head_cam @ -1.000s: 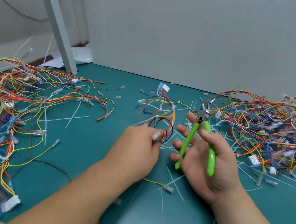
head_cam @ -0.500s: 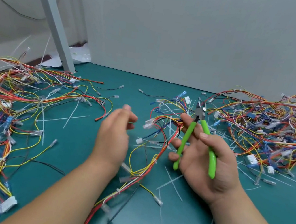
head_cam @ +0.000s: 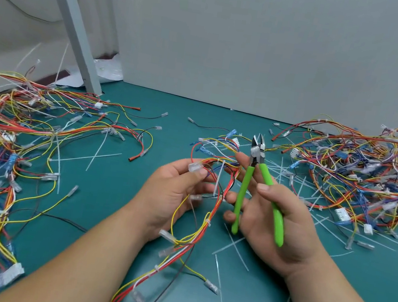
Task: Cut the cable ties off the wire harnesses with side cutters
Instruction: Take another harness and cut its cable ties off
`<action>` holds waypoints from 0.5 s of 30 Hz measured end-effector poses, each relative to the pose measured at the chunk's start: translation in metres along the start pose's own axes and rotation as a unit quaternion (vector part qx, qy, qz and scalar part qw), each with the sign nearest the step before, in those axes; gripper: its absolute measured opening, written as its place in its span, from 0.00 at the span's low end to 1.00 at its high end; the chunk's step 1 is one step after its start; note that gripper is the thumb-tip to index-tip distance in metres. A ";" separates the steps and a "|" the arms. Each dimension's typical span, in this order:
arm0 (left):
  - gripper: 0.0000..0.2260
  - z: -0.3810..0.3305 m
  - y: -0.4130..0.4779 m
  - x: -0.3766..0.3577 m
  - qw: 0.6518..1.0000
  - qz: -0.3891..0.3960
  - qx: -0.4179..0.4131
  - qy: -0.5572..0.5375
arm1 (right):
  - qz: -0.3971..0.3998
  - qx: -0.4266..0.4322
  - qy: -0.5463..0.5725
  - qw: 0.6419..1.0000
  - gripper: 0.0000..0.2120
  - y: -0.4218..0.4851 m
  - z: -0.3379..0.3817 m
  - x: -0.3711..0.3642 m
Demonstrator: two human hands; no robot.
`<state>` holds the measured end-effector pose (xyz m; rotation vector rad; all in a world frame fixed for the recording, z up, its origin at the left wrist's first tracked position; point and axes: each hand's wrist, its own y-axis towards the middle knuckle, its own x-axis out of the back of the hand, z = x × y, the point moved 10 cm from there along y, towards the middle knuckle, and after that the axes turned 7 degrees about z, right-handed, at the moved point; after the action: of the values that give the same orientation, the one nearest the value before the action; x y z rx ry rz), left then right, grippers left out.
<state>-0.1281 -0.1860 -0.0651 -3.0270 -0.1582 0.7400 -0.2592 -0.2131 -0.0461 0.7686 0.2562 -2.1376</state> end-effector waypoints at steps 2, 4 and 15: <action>0.07 -0.003 0.000 0.009 0.999 -0.045 -0.024 -0.003 | -0.025 0.005 -0.024 0.999 0.35 0.001 -0.001 0.003; 0.07 -0.006 0.000 0.016 0.996 -0.073 -0.044 -0.015 | -0.074 0.021 -0.054 0.996 0.33 0.000 0.000 0.011; 0.11 -0.009 0.002 0.030 0.991 -0.116 -0.070 -0.022 | -0.214 0.060 -0.564 0.795 0.32 -0.027 0.042 0.017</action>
<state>-0.0979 -0.1847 -0.0711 -3.0468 -0.5760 0.8064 -0.3063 -0.2251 -0.0254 -0.6590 -0.3895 -2.6581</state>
